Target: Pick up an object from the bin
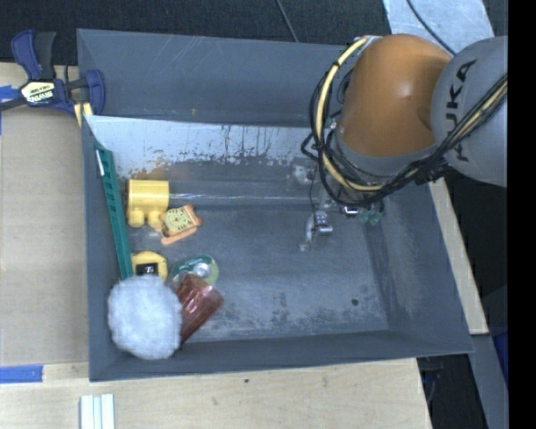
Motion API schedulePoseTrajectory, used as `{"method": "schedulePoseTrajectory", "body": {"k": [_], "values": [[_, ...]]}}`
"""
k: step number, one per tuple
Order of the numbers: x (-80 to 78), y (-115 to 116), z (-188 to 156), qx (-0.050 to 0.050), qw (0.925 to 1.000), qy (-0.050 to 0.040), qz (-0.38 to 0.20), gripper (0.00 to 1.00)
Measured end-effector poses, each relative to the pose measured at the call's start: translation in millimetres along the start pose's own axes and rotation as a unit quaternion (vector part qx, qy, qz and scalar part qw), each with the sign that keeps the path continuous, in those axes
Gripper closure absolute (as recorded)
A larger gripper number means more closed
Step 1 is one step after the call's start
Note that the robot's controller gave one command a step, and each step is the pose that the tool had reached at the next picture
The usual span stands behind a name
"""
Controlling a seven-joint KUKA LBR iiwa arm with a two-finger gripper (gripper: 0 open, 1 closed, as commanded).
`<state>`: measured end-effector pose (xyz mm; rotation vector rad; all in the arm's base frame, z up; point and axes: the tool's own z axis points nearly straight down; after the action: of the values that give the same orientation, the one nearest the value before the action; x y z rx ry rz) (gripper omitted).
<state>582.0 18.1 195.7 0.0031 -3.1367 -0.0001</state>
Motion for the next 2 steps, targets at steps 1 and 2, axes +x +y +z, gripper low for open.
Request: {"method": "schedulePoseTrajectory", "body": {"k": [1,2], "values": [[-1.4,0,-5,0.0,1.0,-0.0044,0.0,0.0],[23.3,58,107,0.0,0.998,-0.004,-0.062,0.0]]}}
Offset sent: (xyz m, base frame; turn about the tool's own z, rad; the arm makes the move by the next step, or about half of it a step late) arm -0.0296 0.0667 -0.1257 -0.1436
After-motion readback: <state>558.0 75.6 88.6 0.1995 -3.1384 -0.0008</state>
